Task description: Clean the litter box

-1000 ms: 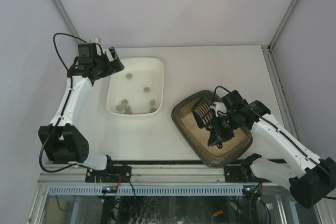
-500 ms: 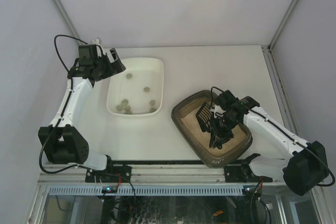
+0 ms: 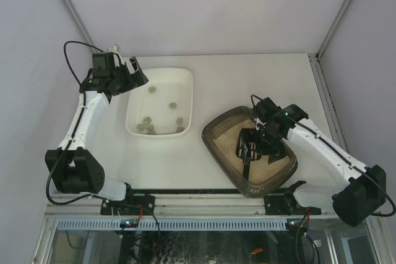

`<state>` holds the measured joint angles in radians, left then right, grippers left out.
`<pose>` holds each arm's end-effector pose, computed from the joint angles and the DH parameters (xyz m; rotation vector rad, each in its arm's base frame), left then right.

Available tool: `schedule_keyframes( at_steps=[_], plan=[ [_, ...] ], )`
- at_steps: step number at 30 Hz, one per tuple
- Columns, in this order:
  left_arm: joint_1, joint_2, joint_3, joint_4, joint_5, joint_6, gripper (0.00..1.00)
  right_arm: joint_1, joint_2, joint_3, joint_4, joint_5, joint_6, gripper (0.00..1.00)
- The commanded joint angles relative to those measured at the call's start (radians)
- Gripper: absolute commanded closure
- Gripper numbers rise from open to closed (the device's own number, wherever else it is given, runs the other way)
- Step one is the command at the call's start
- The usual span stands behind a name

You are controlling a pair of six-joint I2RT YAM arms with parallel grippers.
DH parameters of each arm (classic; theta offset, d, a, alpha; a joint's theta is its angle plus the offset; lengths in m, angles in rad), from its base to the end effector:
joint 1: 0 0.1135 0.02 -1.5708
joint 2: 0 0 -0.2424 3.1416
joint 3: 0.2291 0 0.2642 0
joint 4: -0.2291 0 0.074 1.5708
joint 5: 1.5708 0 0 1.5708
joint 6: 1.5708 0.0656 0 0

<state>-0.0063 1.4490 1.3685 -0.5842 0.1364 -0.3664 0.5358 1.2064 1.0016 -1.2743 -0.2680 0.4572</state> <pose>0.3612 -0.0112 0.3075 -0.3294 2.2277 -0.3541 0.1720 0.1223 0.2097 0.1393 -3.0611 -0.4302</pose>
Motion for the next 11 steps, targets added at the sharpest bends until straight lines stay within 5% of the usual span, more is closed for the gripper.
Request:
schedule_keyframes(
  at_steps=[1, 8, 11],
  plan=[
    [-0.005, -0.043, -0.025, 0.044, 0.025, -0.008, 0.0, 0.052, -0.016, 0.189, -0.106, 0.308, 0.084, 0.0],
    [-0.004, -0.045, -0.048, 0.067, 0.048, 0.015, 0.0, 0.186, -0.049, 0.426, -0.097, 0.521, 0.176, 0.0],
    [-0.006, -0.045, -0.065, 0.087, 0.097, 0.036, 0.03, 0.288, -0.071, 0.48, -0.085, 0.821, 0.327, 0.0]
  ],
)
